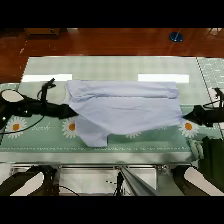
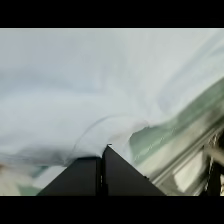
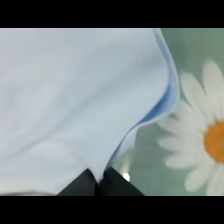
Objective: Fold the shirts.
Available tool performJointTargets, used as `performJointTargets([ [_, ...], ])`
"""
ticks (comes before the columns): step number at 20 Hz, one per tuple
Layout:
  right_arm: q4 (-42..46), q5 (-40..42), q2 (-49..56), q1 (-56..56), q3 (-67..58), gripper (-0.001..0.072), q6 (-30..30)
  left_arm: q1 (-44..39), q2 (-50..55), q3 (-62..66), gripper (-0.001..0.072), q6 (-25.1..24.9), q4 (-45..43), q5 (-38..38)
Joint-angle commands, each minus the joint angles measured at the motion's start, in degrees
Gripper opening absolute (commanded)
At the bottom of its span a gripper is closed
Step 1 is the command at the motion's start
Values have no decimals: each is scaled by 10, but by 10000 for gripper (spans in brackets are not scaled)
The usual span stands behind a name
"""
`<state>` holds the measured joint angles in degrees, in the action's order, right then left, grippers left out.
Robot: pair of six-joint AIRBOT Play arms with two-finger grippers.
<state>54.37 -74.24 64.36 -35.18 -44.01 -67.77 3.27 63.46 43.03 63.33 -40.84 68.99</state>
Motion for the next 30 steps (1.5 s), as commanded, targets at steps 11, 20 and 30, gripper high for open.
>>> performJointTargets([
  [11,-79,313,52,155,-98,21,-37,0,74,116,24,-3,49,-229],
  [20,-71,370,199,185,-186,22,-50,7,237,197,25,-11,49,-253],
  [30,-53,382,259,185,-185,102,-50,6,336,254,28,-11,49,-213],
])
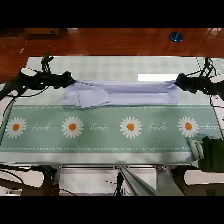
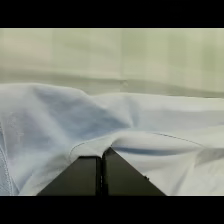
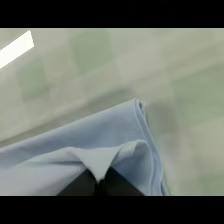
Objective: Fold the shirts.
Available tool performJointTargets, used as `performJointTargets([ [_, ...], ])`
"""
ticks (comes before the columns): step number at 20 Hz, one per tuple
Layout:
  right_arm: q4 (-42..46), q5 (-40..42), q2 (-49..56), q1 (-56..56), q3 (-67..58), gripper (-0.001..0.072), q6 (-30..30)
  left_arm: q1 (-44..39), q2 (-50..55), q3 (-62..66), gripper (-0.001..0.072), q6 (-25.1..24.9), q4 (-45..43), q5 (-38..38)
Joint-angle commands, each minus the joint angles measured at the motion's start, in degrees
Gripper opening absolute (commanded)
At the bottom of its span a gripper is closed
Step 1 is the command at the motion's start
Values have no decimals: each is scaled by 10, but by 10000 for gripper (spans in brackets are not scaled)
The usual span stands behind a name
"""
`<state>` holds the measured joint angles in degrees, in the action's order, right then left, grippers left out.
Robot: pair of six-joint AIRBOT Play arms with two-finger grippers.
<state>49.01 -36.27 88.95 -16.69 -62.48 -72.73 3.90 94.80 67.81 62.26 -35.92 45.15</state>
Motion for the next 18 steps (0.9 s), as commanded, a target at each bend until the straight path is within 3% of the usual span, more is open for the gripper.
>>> performJointTargets([
  [1,-2,3,13,0,-1,252,0,0,26,6,60,0,0,33],
  [2,-5,3,11,0,-1,377,0,1,26,6,214,0,0,35],
  [3,-2,-1,5,-2,-2,456,0,5,24,8,370,0,-1,41],
  [4,13,-13,-4,-9,-8,468,-1,15,20,14,447,0,-1,55],
  [7,99,-76,-35,-54,-37,468,-28,71,5,39,453,0,-1,115],
  [8,132,-122,-36,-75,-52,488,-52,89,-2,44,452,0,-1,133],
  [9,143,-163,-34,-97,-60,560,-56,106,-10,47,452,0,-1,148],
  [10,137,-193,-33,-115,-60,592,-55,118,-18,47,452,0,-1,159],
  [13,63,-264,0,-145,-60,599,-26,129,-35,47,452,-1,-1,186],
  [18,-45,-251,68,-119,-60,599,-5,111,-39,47,452,-1,-1,204],
])
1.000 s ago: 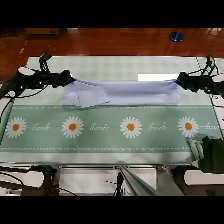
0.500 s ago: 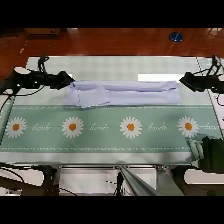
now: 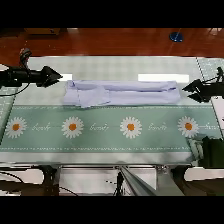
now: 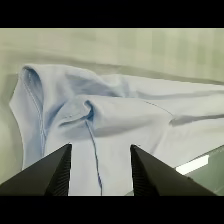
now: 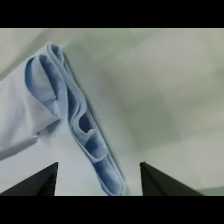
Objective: Fold the shirts.
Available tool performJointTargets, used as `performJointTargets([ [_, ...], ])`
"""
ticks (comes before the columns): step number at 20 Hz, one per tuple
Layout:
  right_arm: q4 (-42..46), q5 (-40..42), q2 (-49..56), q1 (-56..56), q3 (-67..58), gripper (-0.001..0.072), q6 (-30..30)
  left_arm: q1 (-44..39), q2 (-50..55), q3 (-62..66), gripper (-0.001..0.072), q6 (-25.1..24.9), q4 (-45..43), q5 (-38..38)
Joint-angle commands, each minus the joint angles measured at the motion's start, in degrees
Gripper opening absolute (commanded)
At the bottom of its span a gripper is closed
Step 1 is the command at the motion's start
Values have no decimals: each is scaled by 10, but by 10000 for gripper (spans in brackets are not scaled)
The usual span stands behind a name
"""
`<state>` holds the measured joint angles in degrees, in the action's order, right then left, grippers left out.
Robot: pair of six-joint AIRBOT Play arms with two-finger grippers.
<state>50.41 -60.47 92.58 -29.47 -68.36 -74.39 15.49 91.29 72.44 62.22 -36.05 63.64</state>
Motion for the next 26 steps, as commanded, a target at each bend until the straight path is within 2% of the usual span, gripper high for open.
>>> performJointTargets([
  [1,-67,4,43,23,-1,598,12,-10,-4,1,452,0,0,20],
  [5,-84,67,75,91,-1,582,12,-30,-4,1,451,0,0,20],
  [6,-83,89,75,105,-1,492,12,-35,-4,1,451,0,1,20],
  [7,-86,111,74,118,-2,330,12,-39,-4,1,451,0,0,20],
  [8,-95,125,72,125,-2,131,12,-43,-4,1,451,0,1,21],
  [9,-102,128,69,125,-2,24,12,-46,-4,1,450,0,1,21],
  [11,-94,122,50,120,-2,22,12,-51,-4,1,442,0,1,31],
  [12,-84,113,35,116,-2,22,13,-54,-5,1,371,0,1,37],
  [15,-43,77,-22,109,-2,22,22,-74,-11,1,351,0,11,51],
  [16,-24,65,-44,108,-2,22,22,-87,-14,1,262,0,22,52],
  [18,-3,40,-81,108,-2,22,21,-118,-15,1,27,0,57,55],
  [22,12,-9,-153,108,-1,22,20,-204,-15,1,25,8,101,31],
  [26,13,-54,-226,108,-1,22,20,-308,-14,1,25,37,102,-59],
])
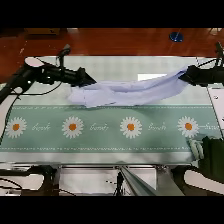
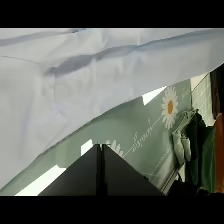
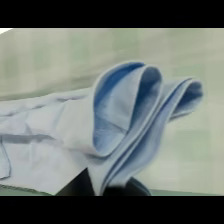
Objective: Fold the shirts.
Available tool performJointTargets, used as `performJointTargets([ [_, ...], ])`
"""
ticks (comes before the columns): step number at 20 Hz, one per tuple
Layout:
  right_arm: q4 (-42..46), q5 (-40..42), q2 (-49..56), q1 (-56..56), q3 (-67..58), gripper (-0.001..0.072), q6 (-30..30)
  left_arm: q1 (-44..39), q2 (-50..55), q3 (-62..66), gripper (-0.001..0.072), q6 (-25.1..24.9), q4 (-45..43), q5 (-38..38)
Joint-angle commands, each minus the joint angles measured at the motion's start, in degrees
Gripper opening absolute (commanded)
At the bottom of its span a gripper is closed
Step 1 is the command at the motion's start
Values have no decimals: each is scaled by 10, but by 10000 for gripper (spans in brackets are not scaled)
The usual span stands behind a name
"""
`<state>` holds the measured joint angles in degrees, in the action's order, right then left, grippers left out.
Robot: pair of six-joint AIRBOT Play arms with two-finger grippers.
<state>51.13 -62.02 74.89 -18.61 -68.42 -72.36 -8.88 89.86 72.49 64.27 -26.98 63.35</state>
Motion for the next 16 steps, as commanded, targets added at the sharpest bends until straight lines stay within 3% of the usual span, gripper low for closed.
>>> performJointTargets([
  [1,6,-50,-68,0,-1,22,-5,-90,2,1,25,21,11,-79],
  [9,47,-125,-199,0,-1,22,-41,-226,60,1,25,40,83,-164],
  [16,49,-162,-251,0,-1,22,-52,-282,136,1,25,22,173,-184],
])
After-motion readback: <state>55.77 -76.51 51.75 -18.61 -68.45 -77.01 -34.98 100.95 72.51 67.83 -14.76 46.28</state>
